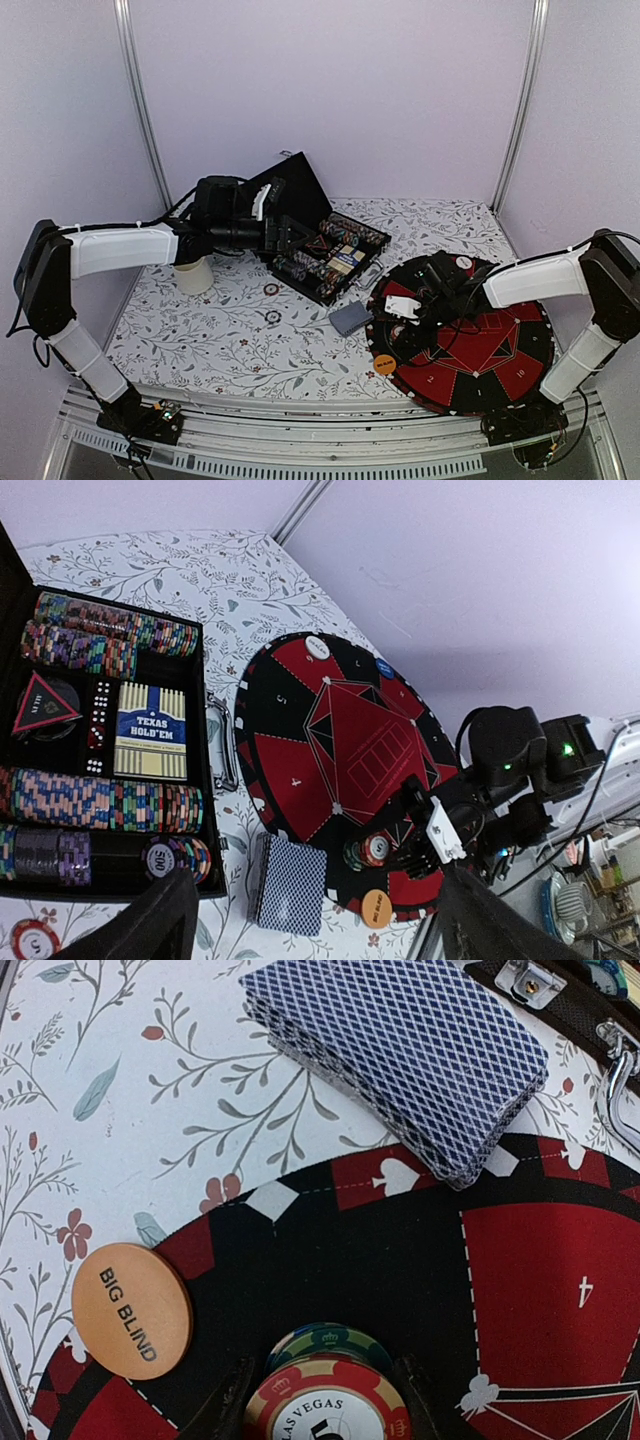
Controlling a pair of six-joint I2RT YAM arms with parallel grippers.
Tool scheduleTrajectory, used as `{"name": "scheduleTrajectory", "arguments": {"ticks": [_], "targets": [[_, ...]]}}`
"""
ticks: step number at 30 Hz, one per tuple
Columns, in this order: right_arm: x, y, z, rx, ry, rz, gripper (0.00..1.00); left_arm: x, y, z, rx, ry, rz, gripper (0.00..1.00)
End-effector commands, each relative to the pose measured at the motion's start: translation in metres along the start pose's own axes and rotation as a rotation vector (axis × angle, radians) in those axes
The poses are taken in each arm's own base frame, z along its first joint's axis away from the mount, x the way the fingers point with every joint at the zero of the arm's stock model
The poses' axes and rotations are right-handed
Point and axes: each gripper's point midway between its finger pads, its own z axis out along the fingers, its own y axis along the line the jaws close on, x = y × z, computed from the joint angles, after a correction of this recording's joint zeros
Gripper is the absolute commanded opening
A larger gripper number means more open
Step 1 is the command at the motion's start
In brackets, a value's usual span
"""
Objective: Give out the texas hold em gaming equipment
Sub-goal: Place the poker chips pile in the big blind area.
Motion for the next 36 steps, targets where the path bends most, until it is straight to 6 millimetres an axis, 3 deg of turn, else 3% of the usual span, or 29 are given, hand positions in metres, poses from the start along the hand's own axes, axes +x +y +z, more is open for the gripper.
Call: {"name": "scheduleTrajectory", "arguments": {"ticks": [1,7,14,21,32,36], "targets": [[-0.009,-0.005,0.002,-0.005,-0.027,0.001,0.09,-0.008,-0.004,-0.006,-0.003,-0.018,0.029,0.85],[-0.018,-0.007,0.000,0.001,-0.052,-0.011,0.09,-0.010,-0.004,-0.006,0.000,-0.017,0.030,0.85],[-0.012,-0.005,0.002,-0.008,-0.034,-0.011,0.12,-0.009,-0.003,-0.007,-0.007,-0.013,0.035,0.85],[-0.013,-0.005,0.001,-0.010,-0.030,-0.015,0.45,-0.009,-0.002,-0.008,-0.008,-0.013,0.037,0.85],[-0.025,-0.009,-0.010,0.004,-0.057,-0.021,0.57,-0.007,-0.002,-0.009,-0.008,-0.009,0.040,0.85],[-0.051,-0.014,-0.033,0.030,-0.140,-0.023,0.66,-0.006,-0.001,-0.009,-0.009,-0.004,0.038,0.85]]}}
